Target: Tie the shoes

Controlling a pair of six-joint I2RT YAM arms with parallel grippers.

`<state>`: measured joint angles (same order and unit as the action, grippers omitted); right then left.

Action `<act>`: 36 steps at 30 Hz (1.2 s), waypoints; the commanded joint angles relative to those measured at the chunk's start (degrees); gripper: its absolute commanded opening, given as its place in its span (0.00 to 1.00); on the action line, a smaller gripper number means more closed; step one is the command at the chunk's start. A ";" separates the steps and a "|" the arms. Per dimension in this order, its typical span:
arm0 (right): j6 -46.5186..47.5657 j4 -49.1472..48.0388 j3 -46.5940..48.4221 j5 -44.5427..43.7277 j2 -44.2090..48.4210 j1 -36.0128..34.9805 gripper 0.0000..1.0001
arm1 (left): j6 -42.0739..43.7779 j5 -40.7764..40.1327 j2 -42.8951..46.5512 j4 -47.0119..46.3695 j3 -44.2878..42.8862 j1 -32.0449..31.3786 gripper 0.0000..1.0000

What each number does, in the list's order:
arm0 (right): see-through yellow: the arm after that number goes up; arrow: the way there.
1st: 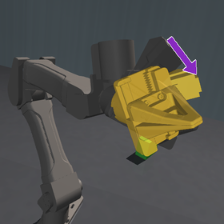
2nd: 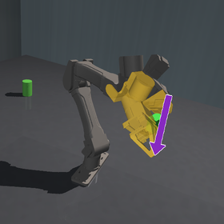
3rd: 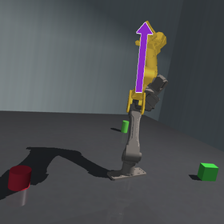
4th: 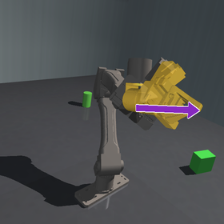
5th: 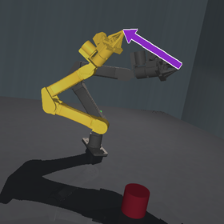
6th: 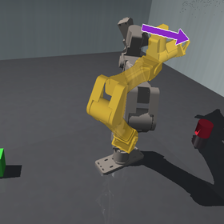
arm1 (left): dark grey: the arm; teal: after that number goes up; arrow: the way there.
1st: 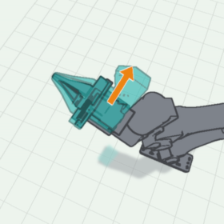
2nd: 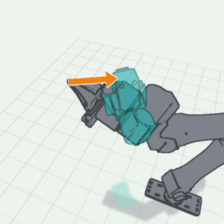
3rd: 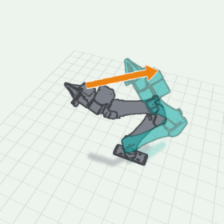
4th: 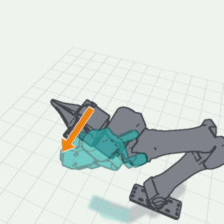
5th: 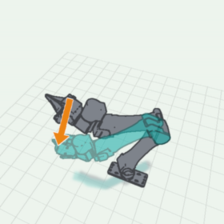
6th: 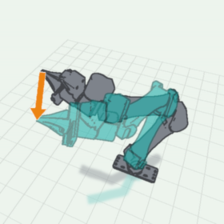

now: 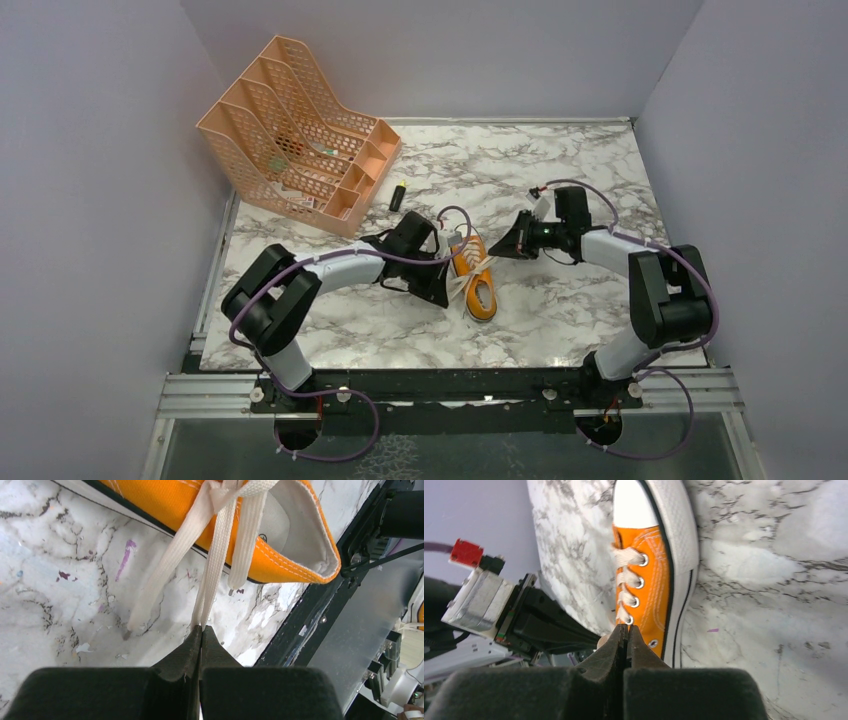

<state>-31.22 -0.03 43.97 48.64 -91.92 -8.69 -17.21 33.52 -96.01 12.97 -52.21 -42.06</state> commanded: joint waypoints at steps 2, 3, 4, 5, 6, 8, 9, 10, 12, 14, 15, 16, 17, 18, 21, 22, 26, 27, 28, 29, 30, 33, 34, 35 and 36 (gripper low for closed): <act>-2.09 -1.27 -0.50 -9.19 2.99 0.01 0.01 | -1.08 1.23 2.30 2.03 2.01 0.17 0.00; -2.29 -1.32 -0.46 -9.88 3.15 0.18 0.01 | -1.29 1.42 2.09 2.26 2.06 0.19 0.00; -2.73 -1.48 -0.57 -10.26 3.20 0.35 0.01 | -1.53 1.35 1.94 2.43 2.21 0.16 0.00; -3.30 -1.74 -0.61 -10.64 3.19 0.55 0.01 | -1.59 0.86 1.96 2.55 2.44 0.14 0.00; -4.06 -1.91 -0.72 -10.93 3.15 0.90 0.01 | -1.60 0.32 1.96 2.58 2.72 0.18 0.00; -5.06 -2.03 -0.98 -11.69 3.13 1.44 0.01 | -1.62 -1.11 1.95 2.73 3.32 0.22 0.00; -5.23 -2.04 -1.06 -11.81 2.98 1.78 0.00 | -1.60 -1.65 1.93 2.82 3.68 0.15 0.00; -5.25 -2.15 -1.05 -11.74 2.90 2.00 0.01 | -1.61 -2.27 1.86 3.04 3.89 0.14 0.00; -5.10 -2.07 -1.09 -12.06 2.68 2.30 0.01 | -1.80 -3.24 1.71 3.37 4.24 0.15 0.00; -5.08 -2.36 -1.30 -11.77 2.44 2.77 0.00 | -1.77 -4.09 1.58 3.72 4.46 0.15 0.00; -5.12 -2.35 -1.40 -11.66 2.26 3.10 0.00 | -1.77 -4.75 1.56 3.91 4.47 0.14 0.00; -5.16 -2.34 -1.42 -11.58 2.13 3.38 0.00 | -1.77 -5.34 1.60 4.17 4.54 0.17 0.00; -5.16 -2.53 -1.67 -11.25 1.95 3.72 0.00 | -1.77 -5.85 1.61 4.39 4.56 0.21 0.00; -5.24 -2.86 -1.88 -10.93 1.78 4.05 0.00 | -1.82 -6.36 1.47 4.57 4.64 0.21 0.00; -5.44 -3.59 -2.78 -10.70 1.76 5.23 0.00 | -1.78 -6.98 1.27 4.80 4.74 0.29 0.00; -5.29 -3.50 -2.83 -10.83 1.79 5.58 0.00 | -1.75 -7.36 1.14 4.98 4.75 0.25 0.00; -4.96 -3.64 -3.10 -10.77 2.09 7.06 0.00 | -1.22 -8.86 1.10 5.53 5.02 0.23 0.00; -4.72 -3.67 -3.03 -10.40 1.93 7.36 0.00 | -1.09 -9.06 1.23 5.64 5.06 0.27 0.00; -4.53 -3.51 -2.98 -10.40 1.79 7.57 0.00 | -0.95 -9.33 1.26 5.85 5.17 0.27 0.00; -4.43 -3.61 -3.04 -10.25 1.58 7.83 0.00 | -0.79 -9.57 1.34 6.05 5.23 0.23 0.00; -4.31 -3.63 -3.01 -10.04 1.47 8.13 0.00 | -0.56 -9.53 1.35 6.21 5.41 0.29 0.00; -4.52 -4.42 -3.63 -9.78 1.42 8.44 0.00 | -0.22 -10.51 1.55 7.09 6.03 0.23 0.00; -4.59 -4.63 -3.81 -9.94 1.56 8.47 0.00 | -0.19 -11.06 1.67 7.40 6.34 0.25 0.00; -4.63 -4.97 -4.04 -9.78 1.59 8.45 0.00 | -0.30 -11.84 1.96 7.76 6.78 0.23 0.00; -4.70 -5.14 -4.15 -9.53 1.52 8.49 0.00 | -0.28 -12.60 2.23 8.08 7.15 0.30 0.00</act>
<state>-36.47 -0.40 40.53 41.65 -90.08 -2.24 -18.85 25.58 -95.09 12.73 -48.42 -42.00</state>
